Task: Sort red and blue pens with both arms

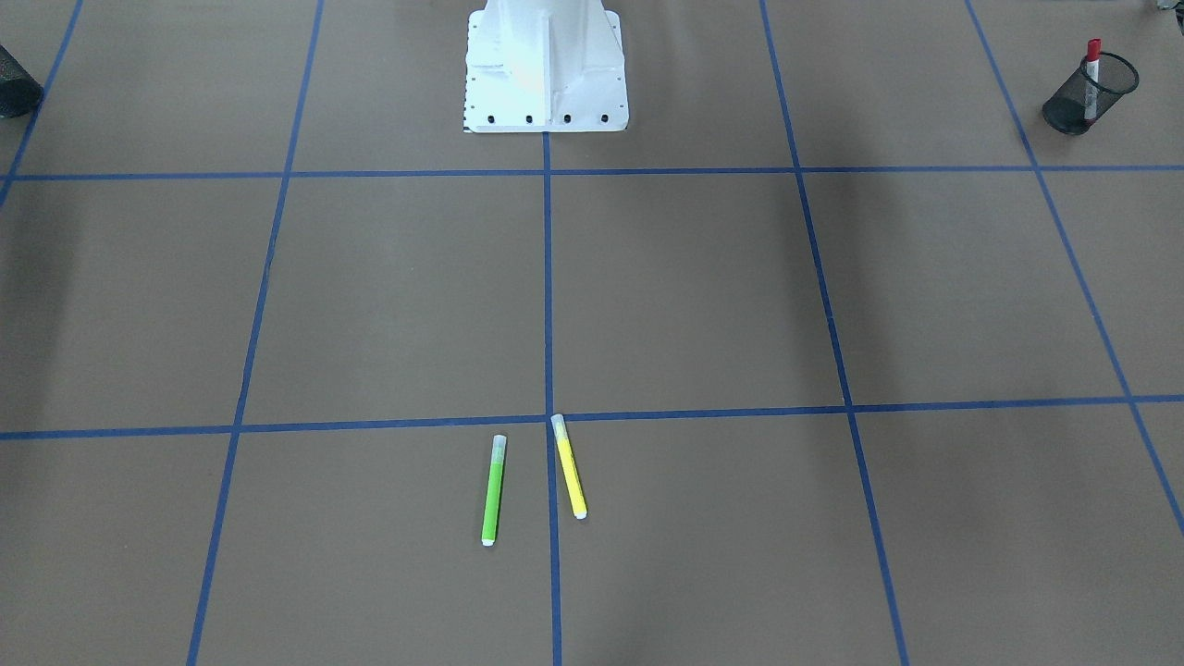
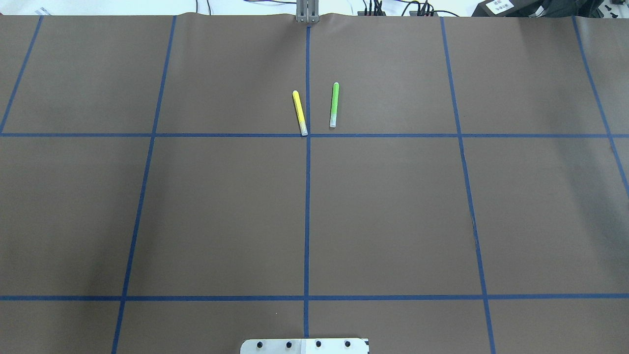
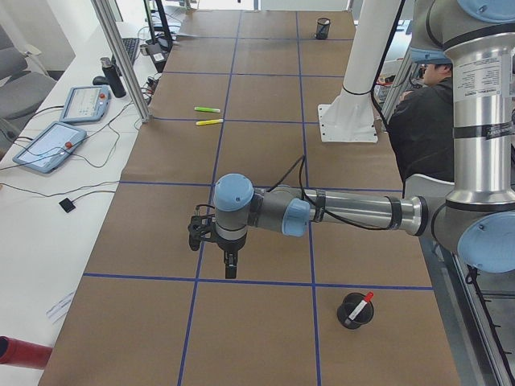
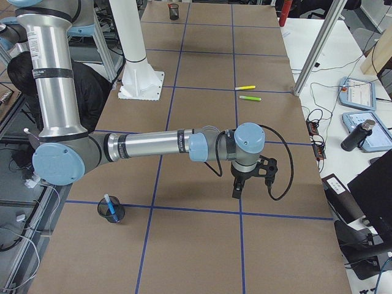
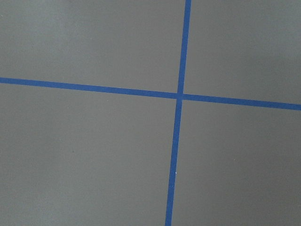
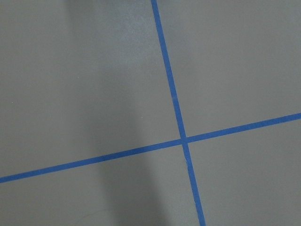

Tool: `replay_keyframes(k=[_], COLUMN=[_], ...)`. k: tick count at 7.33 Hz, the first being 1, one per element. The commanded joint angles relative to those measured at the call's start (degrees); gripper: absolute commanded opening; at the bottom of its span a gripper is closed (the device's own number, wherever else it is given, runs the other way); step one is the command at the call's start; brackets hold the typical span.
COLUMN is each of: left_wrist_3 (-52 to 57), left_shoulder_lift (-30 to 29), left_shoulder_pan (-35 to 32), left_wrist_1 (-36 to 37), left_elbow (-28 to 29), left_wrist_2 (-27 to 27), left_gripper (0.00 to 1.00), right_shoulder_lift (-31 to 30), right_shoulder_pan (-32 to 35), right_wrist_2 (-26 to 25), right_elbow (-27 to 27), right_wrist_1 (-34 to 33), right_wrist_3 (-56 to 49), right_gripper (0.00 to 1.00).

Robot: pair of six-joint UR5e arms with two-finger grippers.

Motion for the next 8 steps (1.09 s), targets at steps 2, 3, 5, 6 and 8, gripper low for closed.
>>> replay_keyframes(k=[2,3,5,6,8], left_wrist_3=[0.0,-0.1,0.0,0.2,0.6], left_shoulder_lift=[1.1,1.1,1.2,1.2,1.4], left_shoulder_pan=[-0.3,-0.3,-0.3,-0.3,-0.4], left_wrist_1=[0.3,0.4,0.4,0.6,0.8], left_elbow=[-0.2,0.1,0.1,0.1,-0.1], left_wrist_2=[-3.0,-2.8,-2.3,-2.2,-2.1], left_gripper=[1.00,1.00,1.00,1.00,1.00], right_shoulder_lift=[-8.6,-9.2,-8.6,-8.5,-6.4], right_shoulder_pan=[0.0,0.0,0.0,0.0,0.1], right_wrist_2=[0.3,0.5,0.6,0.6,0.3], right_elbow=[-0.5,-0.2,0.3,0.4,2.8], right_wrist_1=[10.9,11.4,11.1,11.0,2.4], right_wrist_3=[0.5,0.7,0.7,0.7,0.6], right_gripper=[1.00,1.00,1.00,1.00,1.00])
